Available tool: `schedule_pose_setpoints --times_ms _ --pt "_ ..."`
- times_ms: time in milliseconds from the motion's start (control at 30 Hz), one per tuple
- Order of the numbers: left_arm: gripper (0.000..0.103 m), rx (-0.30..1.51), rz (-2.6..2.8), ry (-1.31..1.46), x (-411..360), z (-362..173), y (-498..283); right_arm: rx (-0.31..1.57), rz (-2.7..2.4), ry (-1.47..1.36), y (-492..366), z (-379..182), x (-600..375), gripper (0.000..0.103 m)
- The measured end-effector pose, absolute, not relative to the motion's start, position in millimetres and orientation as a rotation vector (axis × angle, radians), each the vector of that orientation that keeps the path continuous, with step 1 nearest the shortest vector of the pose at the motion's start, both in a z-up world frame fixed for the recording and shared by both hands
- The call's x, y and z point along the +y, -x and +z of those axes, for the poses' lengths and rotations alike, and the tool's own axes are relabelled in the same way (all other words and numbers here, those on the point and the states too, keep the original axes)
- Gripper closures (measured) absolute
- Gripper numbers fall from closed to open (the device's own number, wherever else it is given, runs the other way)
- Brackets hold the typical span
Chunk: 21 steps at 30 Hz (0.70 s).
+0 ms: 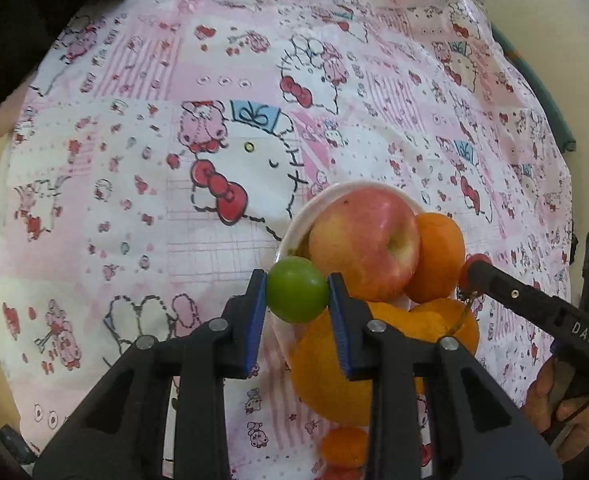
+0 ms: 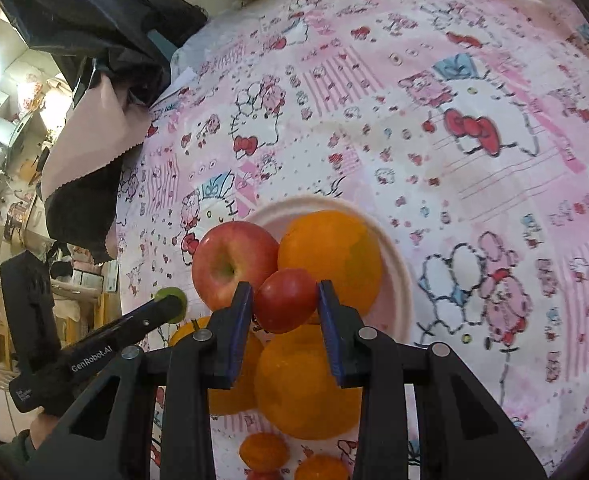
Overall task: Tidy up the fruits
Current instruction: 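Place the green tomato on the plate with the left gripper while the right gripper places the red tomato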
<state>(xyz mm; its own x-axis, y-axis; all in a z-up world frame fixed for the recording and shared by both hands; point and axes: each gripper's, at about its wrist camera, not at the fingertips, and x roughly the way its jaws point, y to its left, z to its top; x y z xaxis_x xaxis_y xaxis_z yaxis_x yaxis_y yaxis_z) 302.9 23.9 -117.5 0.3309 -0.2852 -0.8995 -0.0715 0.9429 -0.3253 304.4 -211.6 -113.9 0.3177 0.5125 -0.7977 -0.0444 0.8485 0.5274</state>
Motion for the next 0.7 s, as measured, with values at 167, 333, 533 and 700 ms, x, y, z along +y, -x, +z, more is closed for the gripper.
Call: schedule_pose_setpoints --times_ms 167,333,533,700 --pt "0.076 1.249 -0.15 0.344 21 -123 -307 1.22 0.388 -0.454 -306 -122 -204 0.068" --pt "0.076 1.259 -0.168 0.354 17 -124 -306 1.224 0.389 -0.486 -307 -123 -206 0.066" --pt "0.035 1.241 -0.168 0.365 18 -118 -302 1.227 0.401 -0.516 -307 -121 -208 0.065" --pt "0.026 1.217 -0.167 0.355 18 -110 -300 1.197 0.399 -0.51 -306 -111 -212 0.054"
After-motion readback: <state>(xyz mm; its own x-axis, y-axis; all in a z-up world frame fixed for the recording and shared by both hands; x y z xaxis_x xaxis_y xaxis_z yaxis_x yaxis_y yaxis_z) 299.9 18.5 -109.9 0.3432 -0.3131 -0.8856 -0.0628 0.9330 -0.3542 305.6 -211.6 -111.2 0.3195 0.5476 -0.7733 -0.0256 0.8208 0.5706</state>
